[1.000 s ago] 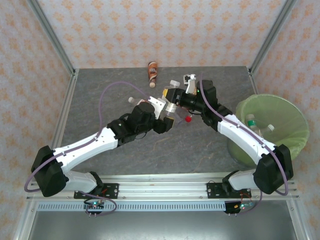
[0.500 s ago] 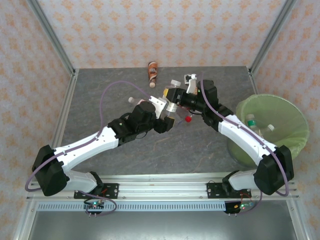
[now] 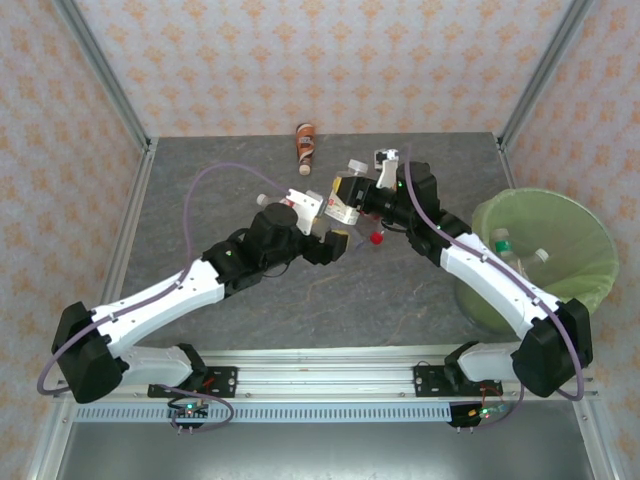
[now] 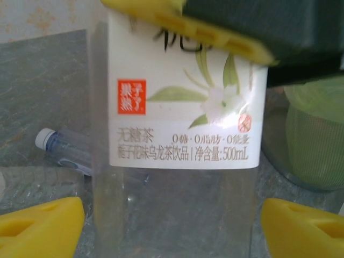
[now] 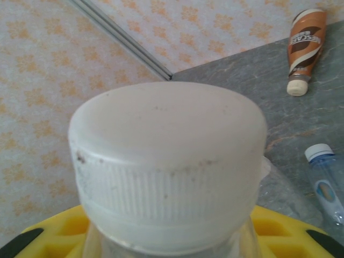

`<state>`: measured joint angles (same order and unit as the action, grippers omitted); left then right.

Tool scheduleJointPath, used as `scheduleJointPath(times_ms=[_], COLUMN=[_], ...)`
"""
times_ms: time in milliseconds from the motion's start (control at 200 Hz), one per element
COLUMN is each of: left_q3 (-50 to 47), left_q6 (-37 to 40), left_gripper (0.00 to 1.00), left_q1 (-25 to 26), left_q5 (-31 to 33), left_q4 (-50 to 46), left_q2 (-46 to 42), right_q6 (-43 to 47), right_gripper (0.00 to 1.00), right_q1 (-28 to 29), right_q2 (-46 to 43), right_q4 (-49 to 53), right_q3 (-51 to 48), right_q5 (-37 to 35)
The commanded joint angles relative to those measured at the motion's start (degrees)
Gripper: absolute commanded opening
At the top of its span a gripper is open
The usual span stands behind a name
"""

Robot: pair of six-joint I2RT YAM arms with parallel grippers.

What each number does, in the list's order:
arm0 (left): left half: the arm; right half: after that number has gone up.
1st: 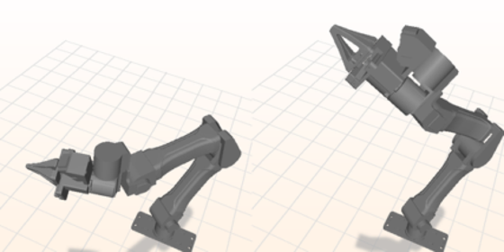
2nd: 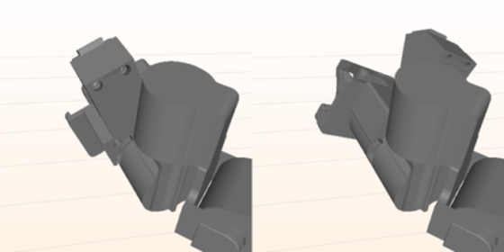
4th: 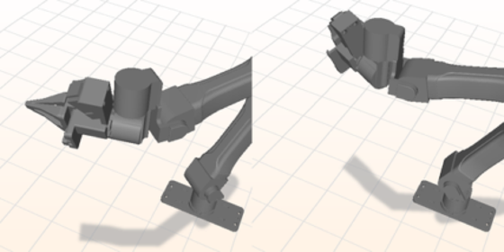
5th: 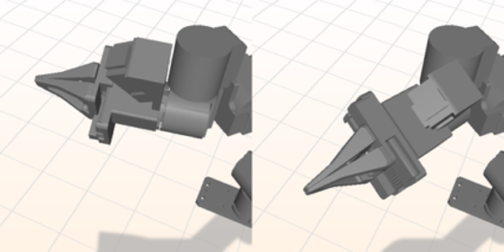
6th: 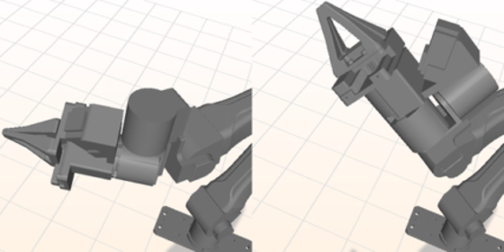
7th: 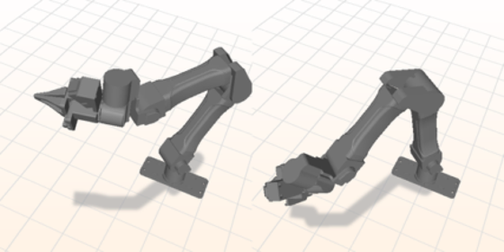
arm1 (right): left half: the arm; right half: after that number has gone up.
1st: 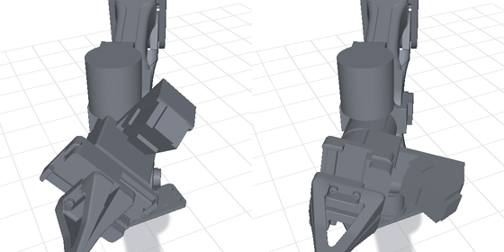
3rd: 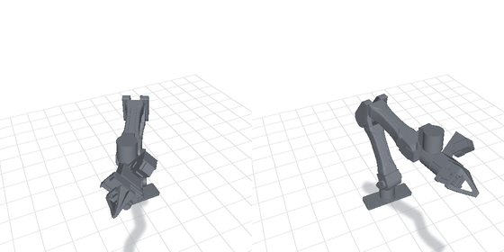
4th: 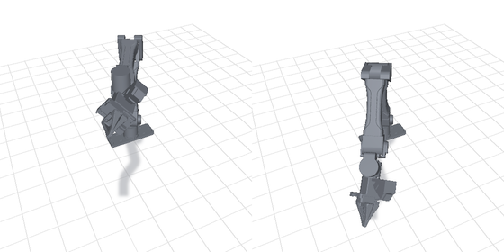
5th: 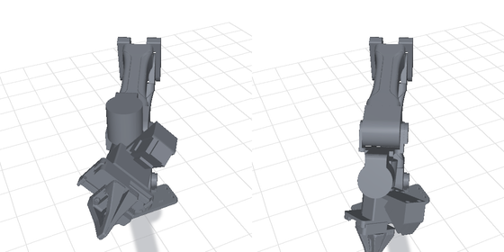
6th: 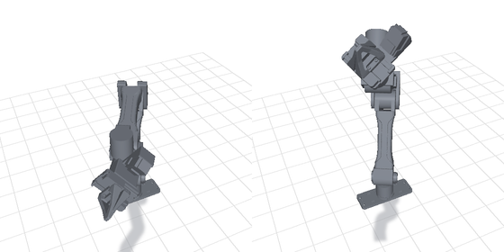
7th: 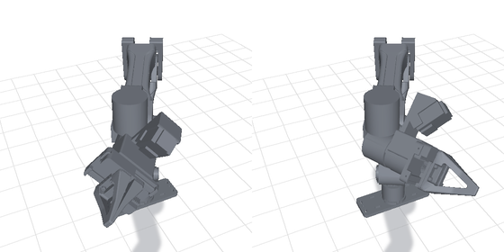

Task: Put the plastic bottles in the bin

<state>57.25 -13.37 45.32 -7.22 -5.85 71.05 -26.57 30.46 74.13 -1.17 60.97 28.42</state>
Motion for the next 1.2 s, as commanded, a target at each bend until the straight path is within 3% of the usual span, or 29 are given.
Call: scheduleJointPath(times_ms=[0, 115, 265, 560, 731, 936, 1196], left_q3=[-1.89, -4.74, -8.81, -14.68, -14.88, -13.5, -10.94], left_q6=[-2.11, -3.79, -6.8, -9.71, -15.16, -23.1, -26.15], left_gripper=[0.9, 1.0, 1.0, 1.0, 1.0, 1.0, 1.0], left_q1=[-1.49, -3.24, -5.16, -5.86, -6.03, -6.21, -6.35], left_q5=[-0.55, 0.0, 2.19, 13.94, 29.52, 40.21, 42.36], left_q4=[4.42, 7.07, 10.4, 12.74, 5.83, -3.18, -7.18], left_q2=[-2.84, -5.39, -8.95, -15.48, -16.82, -15.56, -10.6], right_q6=[2.51, 3.69, 5.21, 9.3, 12.57, 18.74, 24.58], right_gripper=[0.17, 0.17, 0.17, 0.17, 0.17, 0.17, 0.16], right_q1=[-0.02, 0.02, -0.03, -0.03, -0.05, 0.01, -0.02], right_q2=[-1.64, -1.65, -2.09, -3.94, -5.16, -8.03, -12.57], right_q4=[1.2, 2.13, 3.08, 6.2, 9.15, 14.19, 16.23], right_q3=[-0.24, 0.03, 0.43, 0.86, 2.37, 5.19, 6.39], right_q5=[-3.14, -4.29, -5.37, -8.79, -11.28, -17.4, -24.8])
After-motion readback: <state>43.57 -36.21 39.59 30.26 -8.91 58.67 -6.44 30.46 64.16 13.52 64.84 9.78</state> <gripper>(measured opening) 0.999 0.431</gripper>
